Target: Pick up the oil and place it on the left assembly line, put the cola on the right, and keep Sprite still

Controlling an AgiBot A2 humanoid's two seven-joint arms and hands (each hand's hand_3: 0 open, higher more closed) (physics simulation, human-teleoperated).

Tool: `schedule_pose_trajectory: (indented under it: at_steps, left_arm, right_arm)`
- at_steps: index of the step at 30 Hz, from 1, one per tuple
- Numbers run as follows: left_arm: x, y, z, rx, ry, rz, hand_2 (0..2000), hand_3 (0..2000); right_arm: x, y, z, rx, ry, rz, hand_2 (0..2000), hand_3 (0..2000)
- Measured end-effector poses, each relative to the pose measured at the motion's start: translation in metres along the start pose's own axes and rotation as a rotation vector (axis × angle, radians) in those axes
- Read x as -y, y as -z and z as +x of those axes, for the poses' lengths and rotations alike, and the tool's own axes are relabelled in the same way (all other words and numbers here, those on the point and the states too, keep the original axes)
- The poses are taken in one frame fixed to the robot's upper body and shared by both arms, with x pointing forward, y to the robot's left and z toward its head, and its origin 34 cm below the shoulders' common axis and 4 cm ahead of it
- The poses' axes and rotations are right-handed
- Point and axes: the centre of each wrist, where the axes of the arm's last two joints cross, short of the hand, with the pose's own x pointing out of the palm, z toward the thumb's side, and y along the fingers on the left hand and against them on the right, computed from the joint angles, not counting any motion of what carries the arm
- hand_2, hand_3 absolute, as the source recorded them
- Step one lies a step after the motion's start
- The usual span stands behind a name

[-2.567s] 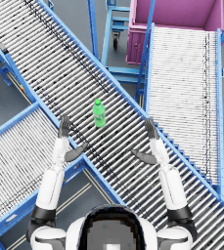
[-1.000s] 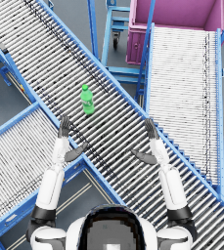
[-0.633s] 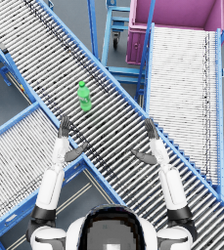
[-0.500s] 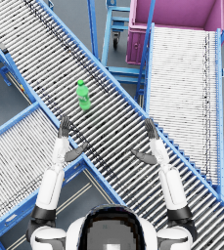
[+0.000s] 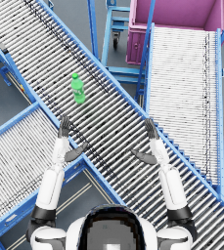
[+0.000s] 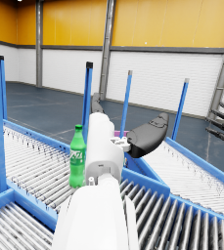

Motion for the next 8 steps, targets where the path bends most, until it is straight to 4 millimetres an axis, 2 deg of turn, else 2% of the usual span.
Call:
schedule_pose_trajectory:
  at_steps: [8]
  left_arm:
    - [0.0000, 0.0000, 0.0000, 0.000, 0.000, 0.000, 0, 0]
  right_arm:
    - [0.0000, 0.0000, 0.0000, 0.000, 0.000, 0.000, 0, 0]
